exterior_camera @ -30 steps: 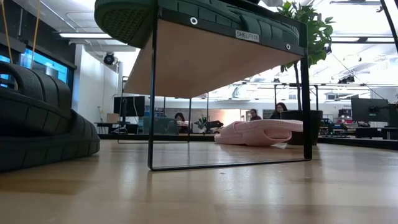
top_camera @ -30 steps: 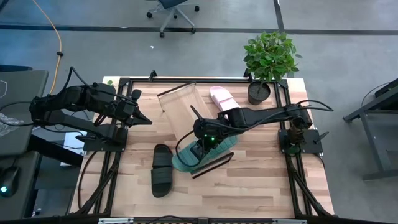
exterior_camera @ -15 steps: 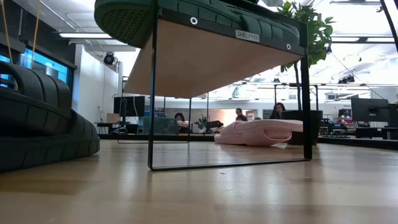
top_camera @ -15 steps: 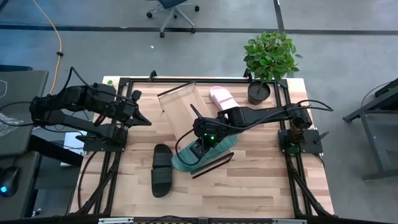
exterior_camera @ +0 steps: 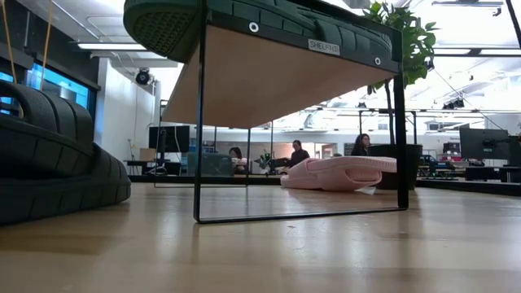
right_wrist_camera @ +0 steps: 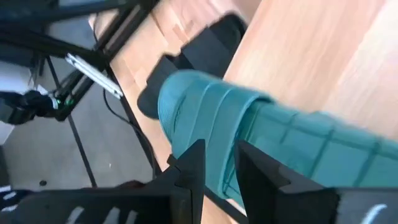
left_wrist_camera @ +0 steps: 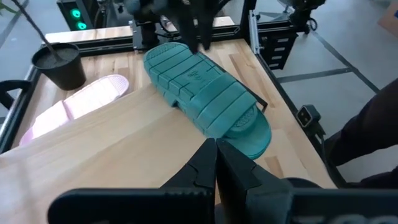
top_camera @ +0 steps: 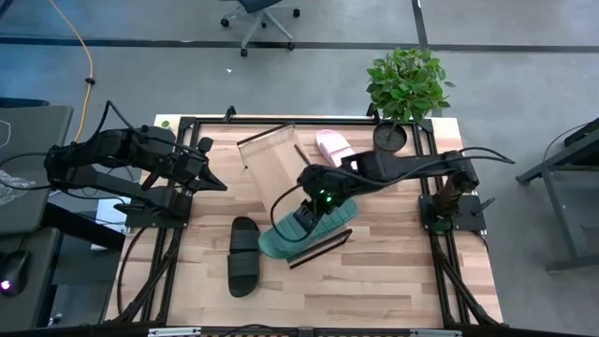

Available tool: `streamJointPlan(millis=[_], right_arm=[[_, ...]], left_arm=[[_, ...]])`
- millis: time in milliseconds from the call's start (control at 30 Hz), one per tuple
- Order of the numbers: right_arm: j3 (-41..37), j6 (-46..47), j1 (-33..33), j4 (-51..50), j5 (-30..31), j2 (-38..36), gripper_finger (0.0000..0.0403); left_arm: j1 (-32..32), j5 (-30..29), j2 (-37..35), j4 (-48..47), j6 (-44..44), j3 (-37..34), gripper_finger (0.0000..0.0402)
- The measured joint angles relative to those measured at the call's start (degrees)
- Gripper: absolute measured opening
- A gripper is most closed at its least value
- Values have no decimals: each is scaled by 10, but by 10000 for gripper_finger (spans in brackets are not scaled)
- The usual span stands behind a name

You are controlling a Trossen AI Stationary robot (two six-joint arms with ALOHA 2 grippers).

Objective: Pick and place slides into the shelf
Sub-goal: Put the black pair of slides on the shelf

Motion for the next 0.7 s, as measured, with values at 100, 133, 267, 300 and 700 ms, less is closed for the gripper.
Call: streamJointPlan(millis=[100,133,267,300,700], right_arm=[[0,-7,0,-5,20,-21,76],[0,-11,0,-7,28,-27,76],[0,-22,2,-22,56,-48,76],[0,-25,2,-25,57,-52,76],[0,-20,11,-152,130,-110,76]], left_arm=[[0,10,0,0,0,0,1],[0,11,0,-1,0,0,1],[0,12,0,-14,0,0,1],[0,11,0,-16,0,0,1],[0,31,0,-24,-2,0,1]])
